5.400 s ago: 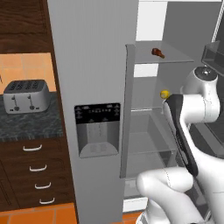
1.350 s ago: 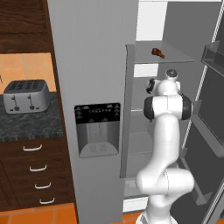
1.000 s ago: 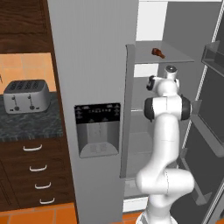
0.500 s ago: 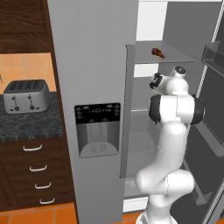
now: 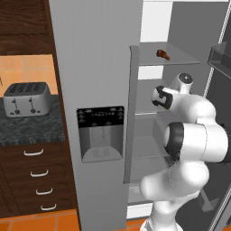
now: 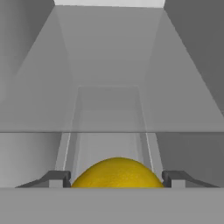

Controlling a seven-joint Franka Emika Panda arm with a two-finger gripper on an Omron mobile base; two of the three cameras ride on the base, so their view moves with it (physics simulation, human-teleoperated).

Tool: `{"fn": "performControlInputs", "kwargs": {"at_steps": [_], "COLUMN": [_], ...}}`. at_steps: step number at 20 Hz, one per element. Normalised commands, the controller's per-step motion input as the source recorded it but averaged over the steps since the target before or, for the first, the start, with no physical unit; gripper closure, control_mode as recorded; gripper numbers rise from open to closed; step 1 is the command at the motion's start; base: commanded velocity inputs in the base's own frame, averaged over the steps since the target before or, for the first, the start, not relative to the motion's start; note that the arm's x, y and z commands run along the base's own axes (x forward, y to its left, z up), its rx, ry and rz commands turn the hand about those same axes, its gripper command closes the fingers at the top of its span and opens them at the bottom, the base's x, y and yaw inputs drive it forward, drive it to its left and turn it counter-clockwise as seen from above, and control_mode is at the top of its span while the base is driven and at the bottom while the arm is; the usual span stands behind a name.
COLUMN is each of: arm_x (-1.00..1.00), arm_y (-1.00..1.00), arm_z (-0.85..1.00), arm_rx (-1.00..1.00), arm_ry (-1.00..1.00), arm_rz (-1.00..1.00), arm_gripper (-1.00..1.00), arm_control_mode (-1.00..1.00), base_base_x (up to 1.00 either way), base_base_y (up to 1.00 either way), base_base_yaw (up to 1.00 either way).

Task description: Place one lemon and one chicken drumstick in each tupperware on the nearby counter, to pack two identical lunches.

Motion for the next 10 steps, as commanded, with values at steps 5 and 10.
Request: {"fn": "performControlInputs", "kwargs": {"at_steps": [5,10], "arm_x": [-1.00,-1.00], "arm_y": [0.24,0.18], "arm_z": [0.98,0.75], "arm_rx": [-0.05,-0.07], "arm_ry": [0.09,0.08], "arm_rz": [0.28,0.29], "arm_gripper": [1.00,1.00], "arm_control_mode": [-1.00,-1.00], "base_base_x": [0.00,0.00], "base_base_y": [0.00,0.00], "base_base_yaw": [0.00,0.00]}}
